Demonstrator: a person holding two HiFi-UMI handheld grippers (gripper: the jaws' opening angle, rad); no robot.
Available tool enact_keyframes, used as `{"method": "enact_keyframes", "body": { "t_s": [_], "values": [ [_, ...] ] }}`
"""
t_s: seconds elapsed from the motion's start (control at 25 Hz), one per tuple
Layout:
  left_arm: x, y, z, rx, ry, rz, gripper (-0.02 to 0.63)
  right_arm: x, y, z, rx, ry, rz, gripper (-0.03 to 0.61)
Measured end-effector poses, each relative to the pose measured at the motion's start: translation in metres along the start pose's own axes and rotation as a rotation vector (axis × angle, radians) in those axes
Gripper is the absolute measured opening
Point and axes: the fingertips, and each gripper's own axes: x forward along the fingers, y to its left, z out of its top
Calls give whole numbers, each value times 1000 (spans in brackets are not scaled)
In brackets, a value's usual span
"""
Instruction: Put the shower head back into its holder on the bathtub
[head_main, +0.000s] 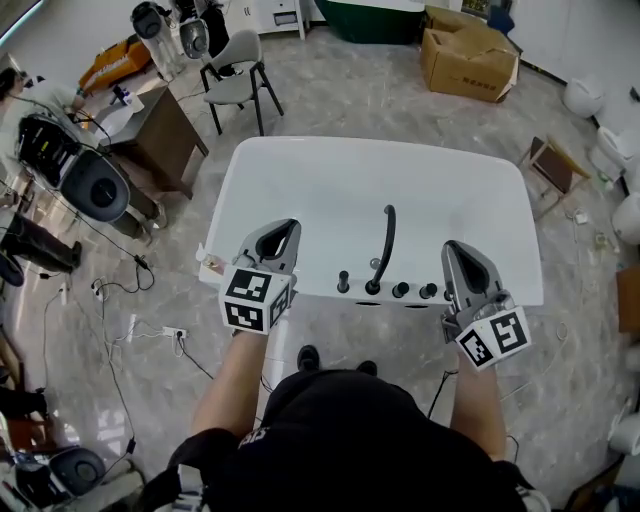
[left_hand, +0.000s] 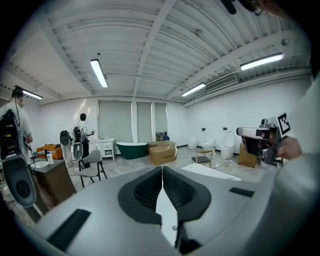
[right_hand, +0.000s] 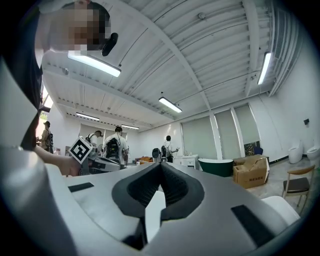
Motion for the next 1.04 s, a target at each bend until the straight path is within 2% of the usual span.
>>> {"method": "enact_keyframes", "body": {
  "t_s": [0.16, 0.56, 1.04],
  "values": [
    [-6, 11, -3, 0, -17, -3, 20, 10, 19, -7, -24, 17, 0, 11],
    [-1, 21, -7, 3, -25, -46, 20, 31, 47, -22, -10, 59, 5, 11],
    [-3, 26, -16, 7, -4, -51, 20, 33, 55, -30, 15, 77, 6, 11]
  ]
}}
